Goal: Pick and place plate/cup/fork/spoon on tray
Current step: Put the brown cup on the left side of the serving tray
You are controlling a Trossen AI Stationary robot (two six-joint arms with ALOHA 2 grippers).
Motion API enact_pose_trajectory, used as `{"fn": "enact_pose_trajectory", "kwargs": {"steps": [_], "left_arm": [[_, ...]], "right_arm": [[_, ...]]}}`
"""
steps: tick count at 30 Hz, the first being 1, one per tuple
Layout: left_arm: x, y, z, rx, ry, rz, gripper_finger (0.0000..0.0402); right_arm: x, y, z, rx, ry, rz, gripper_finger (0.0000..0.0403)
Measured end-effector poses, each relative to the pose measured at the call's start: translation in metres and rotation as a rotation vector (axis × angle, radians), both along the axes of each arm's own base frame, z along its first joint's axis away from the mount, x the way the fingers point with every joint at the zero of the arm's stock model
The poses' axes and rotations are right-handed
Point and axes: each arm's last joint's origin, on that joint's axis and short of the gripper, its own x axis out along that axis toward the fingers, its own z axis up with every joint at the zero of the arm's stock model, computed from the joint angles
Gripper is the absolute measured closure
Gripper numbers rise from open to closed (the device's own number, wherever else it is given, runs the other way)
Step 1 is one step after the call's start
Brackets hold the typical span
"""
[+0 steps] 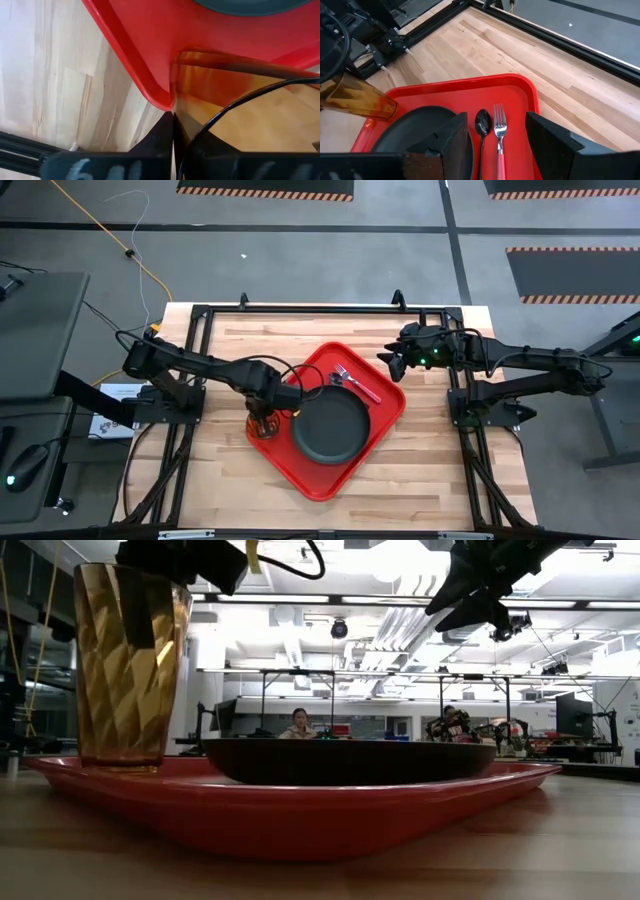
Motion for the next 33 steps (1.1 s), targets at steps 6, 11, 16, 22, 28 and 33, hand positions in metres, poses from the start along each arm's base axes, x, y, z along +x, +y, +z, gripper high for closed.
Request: {"fn": "enact_pose_trajectory", "kwargs": {"steps": [6, 11, 16, 22, 28, 33], "left_arm": [[0.000, 0.000, 0.000, 0.002, 0.001, -0.001, 0.0364], [0.000, 0.001, 0.000, -0.010, 0.002, 0.003, 0.0331], [0.001, 0.004, 0.002, -0.037, 0.001, 0.018, 0.0285], [0.007, 0.016, 0.015, -0.045, -0.054, 0.015, 0.0236], [0.013, 0.032, 0.029, -0.048, -0.113, 0.019, 0.0213], [0.016, 0.044, 0.039, -0.048, -0.155, 0.027, 0.0212]], "right_arm": [[0.000, 0.000, 0.000, 0.009, -0.002, 0.016, 0.0210], [0.000, 0.000, 0.000, 0.009, -0.002, 0.016, 0.0210], [0.000, 0.000, 0.000, 0.009, -0.002, 0.016, 0.0210], [0.000, 0.000, 0.000, 0.009, -0.003, 0.016, 0.0210], [0.000, 0.000, 0.000, 0.009, -0.003, 0.016, 0.0210], [0.000, 0.000, 0.000, 0.006, -0.001, 0.018, 0.0210]]}}
